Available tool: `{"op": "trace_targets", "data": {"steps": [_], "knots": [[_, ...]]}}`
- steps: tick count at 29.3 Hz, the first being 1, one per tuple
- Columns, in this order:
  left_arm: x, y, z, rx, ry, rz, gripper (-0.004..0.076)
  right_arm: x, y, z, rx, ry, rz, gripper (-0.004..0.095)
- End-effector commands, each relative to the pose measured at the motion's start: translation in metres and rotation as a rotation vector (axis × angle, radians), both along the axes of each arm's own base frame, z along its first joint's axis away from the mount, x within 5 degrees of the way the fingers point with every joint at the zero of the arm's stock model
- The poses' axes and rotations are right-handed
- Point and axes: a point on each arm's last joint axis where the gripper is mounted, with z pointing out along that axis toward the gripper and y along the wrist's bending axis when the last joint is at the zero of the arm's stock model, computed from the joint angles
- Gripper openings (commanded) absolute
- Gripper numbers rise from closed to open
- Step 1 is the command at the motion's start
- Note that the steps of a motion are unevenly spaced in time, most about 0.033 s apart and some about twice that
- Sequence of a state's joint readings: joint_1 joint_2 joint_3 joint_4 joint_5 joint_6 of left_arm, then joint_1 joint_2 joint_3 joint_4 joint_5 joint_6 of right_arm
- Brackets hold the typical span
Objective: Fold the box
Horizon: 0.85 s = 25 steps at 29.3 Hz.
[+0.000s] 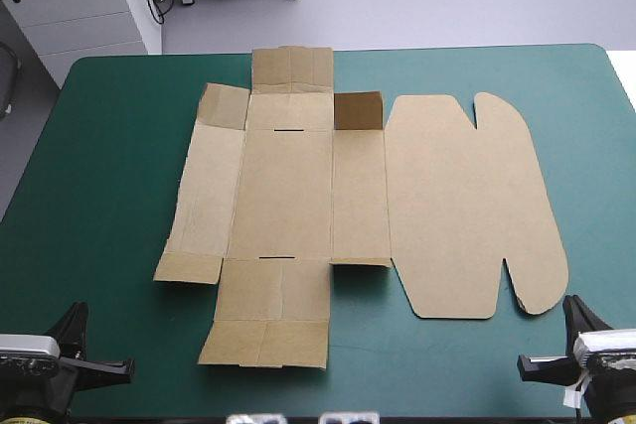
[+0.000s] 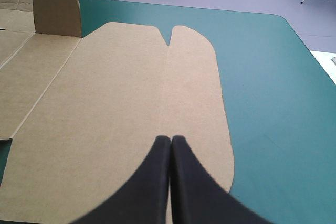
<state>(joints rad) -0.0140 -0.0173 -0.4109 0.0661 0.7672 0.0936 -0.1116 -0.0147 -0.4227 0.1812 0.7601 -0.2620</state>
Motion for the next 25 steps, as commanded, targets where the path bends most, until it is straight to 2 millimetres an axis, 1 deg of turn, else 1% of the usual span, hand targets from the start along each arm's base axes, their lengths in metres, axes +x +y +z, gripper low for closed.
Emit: {"op": "trace_targets", "data": {"steps": [1, 21, 25], "knots": [[-0.0014, -0.0006, 0.0129, -0.01, -0.096, -0.01, -0.0008, -0.0048, -0.0003, 0.0132, -0.005, -0.115, -0.018, -0.0019], [-0.0011, -0.002, 0.0128, -0.032, -0.094, -0.022, -0.0008, -0.0048, -0.0003, 0.0132, -0.005, -0.115, -0.018, -0.0019], [0.0053, -0.0025, 0.0122, -0.037, -0.055, -0.024, -0.0008, -0.0048, -0.0003, 0.0132, -0.005, -0.115, -0.018, -0.0019]]}}
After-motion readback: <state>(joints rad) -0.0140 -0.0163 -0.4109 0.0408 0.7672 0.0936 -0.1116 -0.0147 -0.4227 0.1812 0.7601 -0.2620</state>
